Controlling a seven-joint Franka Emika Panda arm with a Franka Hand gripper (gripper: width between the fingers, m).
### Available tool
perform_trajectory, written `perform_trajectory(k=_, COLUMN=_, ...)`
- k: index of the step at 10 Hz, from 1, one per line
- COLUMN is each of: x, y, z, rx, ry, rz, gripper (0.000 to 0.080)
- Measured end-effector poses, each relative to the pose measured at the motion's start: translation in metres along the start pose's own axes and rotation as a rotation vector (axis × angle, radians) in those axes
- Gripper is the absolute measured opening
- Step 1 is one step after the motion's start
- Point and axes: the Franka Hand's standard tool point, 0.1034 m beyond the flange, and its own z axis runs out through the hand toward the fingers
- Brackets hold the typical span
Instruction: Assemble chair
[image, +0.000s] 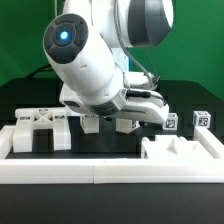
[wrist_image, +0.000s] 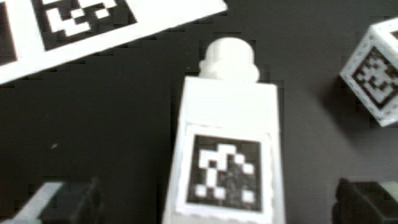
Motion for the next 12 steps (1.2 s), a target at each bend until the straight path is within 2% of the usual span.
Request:
perform_trajectory(k=2, x=0.001, y=0.002, z=0.004, rx=-0.001, ry=0.003, rz=0.002, gripper=0.0649)
perform_trajectory(k=3, x=0.001, y=0.002, z=0.004, rx=-0.001, ry=0.003, rz=0.002, gripper=0.0547)
perform_trajectory(k=4, x=0.001, y=0.001, z=0.004, rx=-0.001, ry=0.003, rz=0.002, gripper=0.0412)
perform_trajectory(k=5, x=0.001, y=0.001, z=0.003, rx=-0.002, ry=0.004, rz=0.001, gripper=0.0412)
perform_trajectory(k=6, x=0.001, y=0.001, z=0.003, rx=-0.001, ry=0.005, rz=0.001, gripper=0.0289)
perform_trajectory(k=9, x=0.001, y=-0.002, z=0.000, rx=-0.002, ry=0.010, rz=-0.004, gripper=0.0289)
perform_trajectory(k=12, x=-0.005, y=-0.021, z=-0.024, rx=-0.001, ry=0.025, rz=-0.042, gripper=0.0289)
